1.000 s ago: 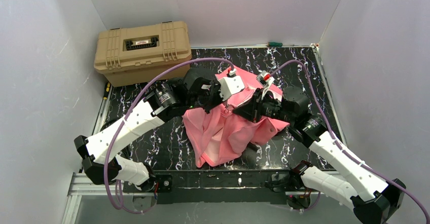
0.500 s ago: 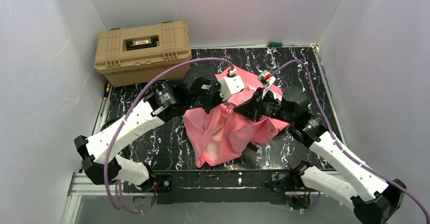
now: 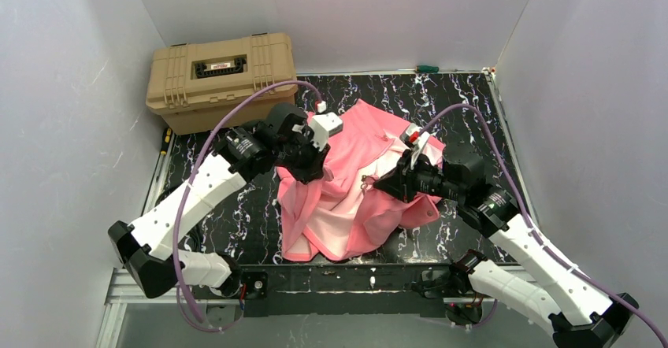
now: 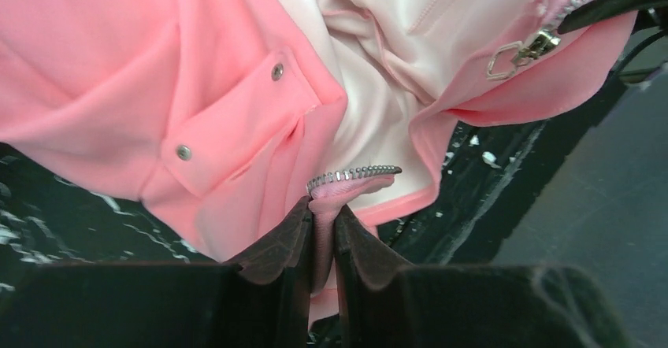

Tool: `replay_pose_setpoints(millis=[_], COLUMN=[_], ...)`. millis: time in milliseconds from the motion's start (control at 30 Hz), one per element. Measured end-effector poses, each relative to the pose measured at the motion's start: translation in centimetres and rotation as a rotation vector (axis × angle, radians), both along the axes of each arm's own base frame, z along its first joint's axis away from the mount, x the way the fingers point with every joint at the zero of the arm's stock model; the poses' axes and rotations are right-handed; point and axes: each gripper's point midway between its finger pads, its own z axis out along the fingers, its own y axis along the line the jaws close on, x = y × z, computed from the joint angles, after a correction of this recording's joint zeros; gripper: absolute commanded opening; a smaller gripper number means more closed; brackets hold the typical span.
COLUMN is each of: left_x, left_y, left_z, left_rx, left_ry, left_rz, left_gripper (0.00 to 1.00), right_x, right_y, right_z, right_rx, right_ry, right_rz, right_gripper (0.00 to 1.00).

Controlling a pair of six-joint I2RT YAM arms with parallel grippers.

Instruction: Zip up the jacket

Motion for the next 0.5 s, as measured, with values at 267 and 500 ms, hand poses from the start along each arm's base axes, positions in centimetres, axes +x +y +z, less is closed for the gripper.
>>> replay_pose_setpoints(millis=[267,500], left_x=[-2.1,-2.7], left_y=[-0.8,-2.1], left_z=[-3.5,-4.3], left_rx=[-0.084,-0.142], left_ry=[0.220,0.276], left_rz=[0.004,-0.017], left_gripper=[0.17,0.19], right_x=[-0.8,-0.8], right_y=[0.1,0.2], right_z=[-1.2,-2.1], right_rx=[-0.021,-0.044], right_ry=[0.025,0.047], right_rz=[0.041,0.054], right_gripper=[0.01,0.01])
